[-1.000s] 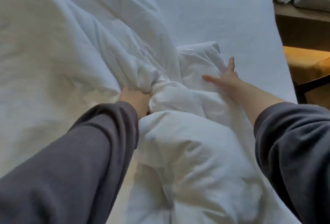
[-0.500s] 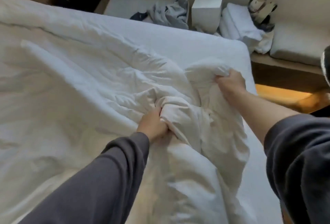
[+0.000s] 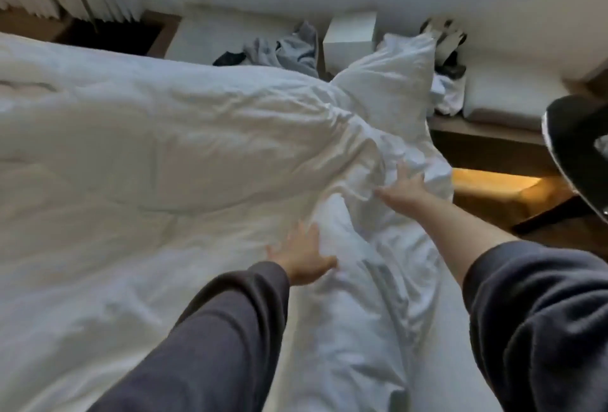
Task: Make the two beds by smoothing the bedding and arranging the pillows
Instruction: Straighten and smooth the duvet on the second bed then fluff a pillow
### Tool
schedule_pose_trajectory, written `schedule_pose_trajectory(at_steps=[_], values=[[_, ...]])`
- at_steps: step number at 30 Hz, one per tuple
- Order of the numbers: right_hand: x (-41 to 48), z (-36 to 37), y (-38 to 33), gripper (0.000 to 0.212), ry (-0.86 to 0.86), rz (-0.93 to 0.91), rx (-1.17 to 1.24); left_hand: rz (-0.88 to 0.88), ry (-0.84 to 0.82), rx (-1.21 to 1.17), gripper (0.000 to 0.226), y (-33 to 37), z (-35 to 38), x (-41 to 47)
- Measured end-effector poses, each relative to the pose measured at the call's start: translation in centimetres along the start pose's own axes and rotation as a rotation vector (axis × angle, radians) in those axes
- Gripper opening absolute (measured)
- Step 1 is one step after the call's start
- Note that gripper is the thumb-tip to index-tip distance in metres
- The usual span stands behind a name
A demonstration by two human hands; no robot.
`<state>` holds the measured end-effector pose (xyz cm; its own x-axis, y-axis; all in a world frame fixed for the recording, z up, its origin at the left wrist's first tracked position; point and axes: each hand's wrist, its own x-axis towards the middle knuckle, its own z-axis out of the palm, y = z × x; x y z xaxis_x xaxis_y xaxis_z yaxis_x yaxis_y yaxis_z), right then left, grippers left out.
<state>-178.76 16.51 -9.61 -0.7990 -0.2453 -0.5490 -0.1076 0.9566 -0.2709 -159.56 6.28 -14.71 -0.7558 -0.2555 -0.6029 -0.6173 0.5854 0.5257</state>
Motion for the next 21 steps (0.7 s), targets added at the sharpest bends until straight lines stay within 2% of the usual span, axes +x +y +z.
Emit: schedule_pose_trajectory(at_steps=[4, 7, 10, 12, 14, 16, 18, 19, 21], values=[[-1.1, 9.1, 4.0, 0.076, -0.109, -0.03, -0.018, -0.093, -0.074, -0.046, 0.077, -5.2, 5.4, -2.0], [-3.1, 12.7, 8.7, 0.065, -0.109, -0.05, 0.064, -0.05, 0.01, -0.168, 0.063, -5.6, 8.4, -5.0], [-6.0, 15.8, 16.0, 0.067, -0.107, 0.103, 0.119, 0.14, 0.167, -0.27, 0.052, -4.8, 10.3, -8.3], [-8.6, 18.2, 19.6, 0.078, -0.131, 0.267, 0.243, 0.272, 0.194, -0.309, 0.061, -4.1, 11.7, -10.4], [-11.5, 20.3, 21.1, 0.078, -0.175, 0.461, 0.433, 0.322, 0.177, -0.285, 0.072, -3.8, 13.1, -12.5], [-13.3, 22.4, 21.6, 0.073, -0.267, 0.595, 0.608, 0.274, 0.132, -0.253, 0.084, -4.4, 14.7, -14.1], [-14.2, 23.9, 21.2, 0.058, -0.302, 0.647, 0.805, 0.145, 0.098, -0.302, 0.088, -5.2, 15.7, -14.5], [-14.5, 24.2, 20.4, 0.046, -0.289, 0.666, 0.913, 0.077, 0.09, -0.326, 0.081, -5.5, 16.0, -14.3], [-14.6, 24.6, 19.1, 0.031, -0.252, 0.664, 1.062, -0.01, 0.091, -0.283, 0.044, -5.8, 16.1, -13.6]])
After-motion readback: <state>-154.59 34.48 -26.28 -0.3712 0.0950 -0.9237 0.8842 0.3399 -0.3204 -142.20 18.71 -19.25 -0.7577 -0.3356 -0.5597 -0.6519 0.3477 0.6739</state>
